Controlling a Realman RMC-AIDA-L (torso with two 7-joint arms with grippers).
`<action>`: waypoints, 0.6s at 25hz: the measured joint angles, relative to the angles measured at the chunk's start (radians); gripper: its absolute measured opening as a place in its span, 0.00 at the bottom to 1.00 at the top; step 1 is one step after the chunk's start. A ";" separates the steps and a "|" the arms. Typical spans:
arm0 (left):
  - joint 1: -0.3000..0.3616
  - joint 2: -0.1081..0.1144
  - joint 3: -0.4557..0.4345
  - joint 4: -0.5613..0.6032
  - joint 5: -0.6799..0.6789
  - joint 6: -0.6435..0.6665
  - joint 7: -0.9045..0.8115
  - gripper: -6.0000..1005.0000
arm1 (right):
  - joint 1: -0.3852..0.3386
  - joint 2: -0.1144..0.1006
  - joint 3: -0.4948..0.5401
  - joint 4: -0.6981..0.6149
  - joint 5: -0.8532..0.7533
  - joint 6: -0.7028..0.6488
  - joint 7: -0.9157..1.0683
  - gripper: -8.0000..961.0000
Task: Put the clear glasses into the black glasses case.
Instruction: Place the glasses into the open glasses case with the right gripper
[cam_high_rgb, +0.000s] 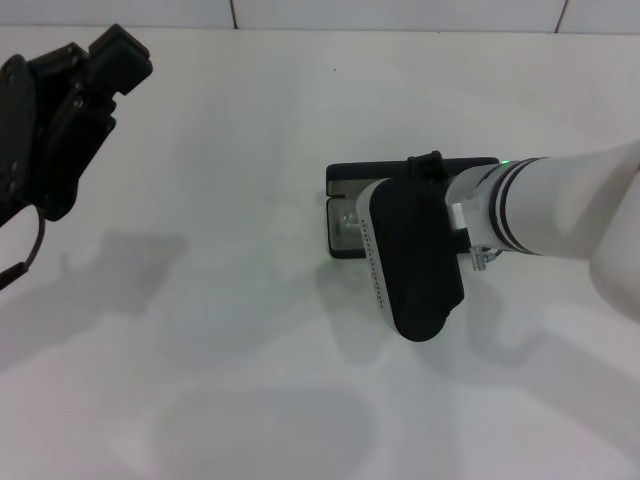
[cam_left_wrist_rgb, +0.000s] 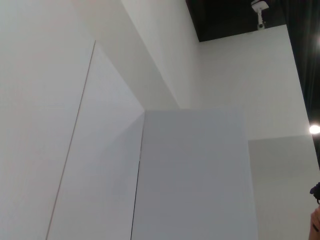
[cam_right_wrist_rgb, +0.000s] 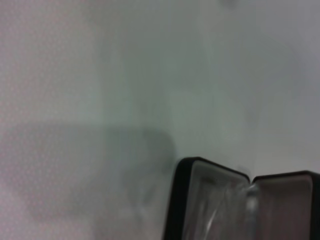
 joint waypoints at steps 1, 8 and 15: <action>0.000 0.000 0.000 0.000 0.000 0.000 0.000 0.07 | -0.001 0.000 0.000 0.000 0.000 0.007 -0.003 0.17; 0.000 -0.001 0.000 0.000 0.000 0.000 0.000 0.07 | -0.005 0.000 -0.008 -0.004 0.000 0.015 -0.006 0.21; 0.007 -0.002 0.000 0.000 0.000 0.000 0.000 0.08 | -0.060 0.000 -0.002 -0.073 0.000 0.025 -0.006 0.36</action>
